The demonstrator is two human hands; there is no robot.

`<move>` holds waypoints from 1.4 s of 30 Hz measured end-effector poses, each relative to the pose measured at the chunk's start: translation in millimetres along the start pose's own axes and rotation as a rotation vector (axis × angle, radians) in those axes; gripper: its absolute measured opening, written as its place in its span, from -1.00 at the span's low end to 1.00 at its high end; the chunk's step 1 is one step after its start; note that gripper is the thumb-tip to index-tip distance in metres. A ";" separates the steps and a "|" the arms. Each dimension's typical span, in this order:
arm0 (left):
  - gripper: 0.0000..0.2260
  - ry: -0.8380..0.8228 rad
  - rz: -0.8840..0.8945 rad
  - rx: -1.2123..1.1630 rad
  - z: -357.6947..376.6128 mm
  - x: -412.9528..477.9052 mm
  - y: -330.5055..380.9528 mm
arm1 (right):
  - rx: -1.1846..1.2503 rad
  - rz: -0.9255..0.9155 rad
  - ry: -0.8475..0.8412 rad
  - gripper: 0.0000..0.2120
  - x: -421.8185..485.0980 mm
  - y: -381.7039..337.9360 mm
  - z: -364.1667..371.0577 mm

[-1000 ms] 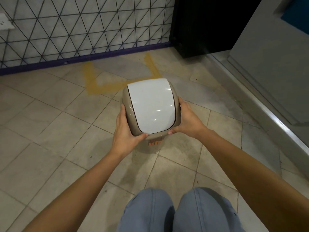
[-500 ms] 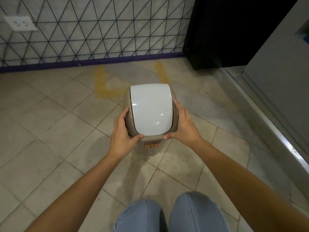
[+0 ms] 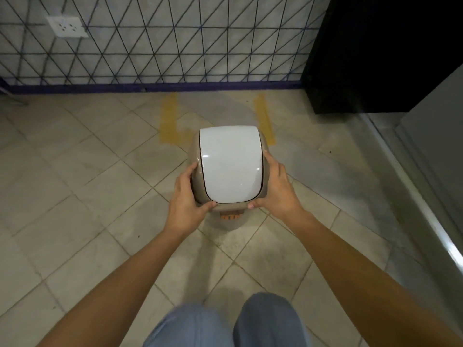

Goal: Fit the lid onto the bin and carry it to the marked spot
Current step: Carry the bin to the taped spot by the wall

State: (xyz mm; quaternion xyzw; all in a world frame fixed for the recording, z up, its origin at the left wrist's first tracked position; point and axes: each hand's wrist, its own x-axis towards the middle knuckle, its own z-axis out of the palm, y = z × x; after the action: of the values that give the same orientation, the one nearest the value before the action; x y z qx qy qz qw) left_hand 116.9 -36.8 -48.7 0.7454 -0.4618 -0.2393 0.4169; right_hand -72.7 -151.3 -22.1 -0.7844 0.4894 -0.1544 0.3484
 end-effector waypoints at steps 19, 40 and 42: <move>-0.12 -0.022 0.062 -0.073 -14.8 83.5 -25.4 | 0.043 0.045 0.076 0.30 62.6 -27.5 19.5; -0.15 -0.019 0.089 -0.121 8.1 163.0 -21.6 | 0.084 0.086 0.072 0.15 136.9 -15.4 0.2; -0.14 -0.007 0.097 -0.100 8.3 169.8 -19.4 | 0.093 0.080 0.070 0.15 145.6 -13.8 -1.4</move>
State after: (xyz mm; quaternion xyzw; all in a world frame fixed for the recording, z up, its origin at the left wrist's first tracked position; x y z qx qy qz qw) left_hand 198.1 -186.5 -64.7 0.6994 -0.4863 -0.2441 0.4634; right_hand 4.4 -275.5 -25.9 -0.7413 0.5244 -0.1903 0.3732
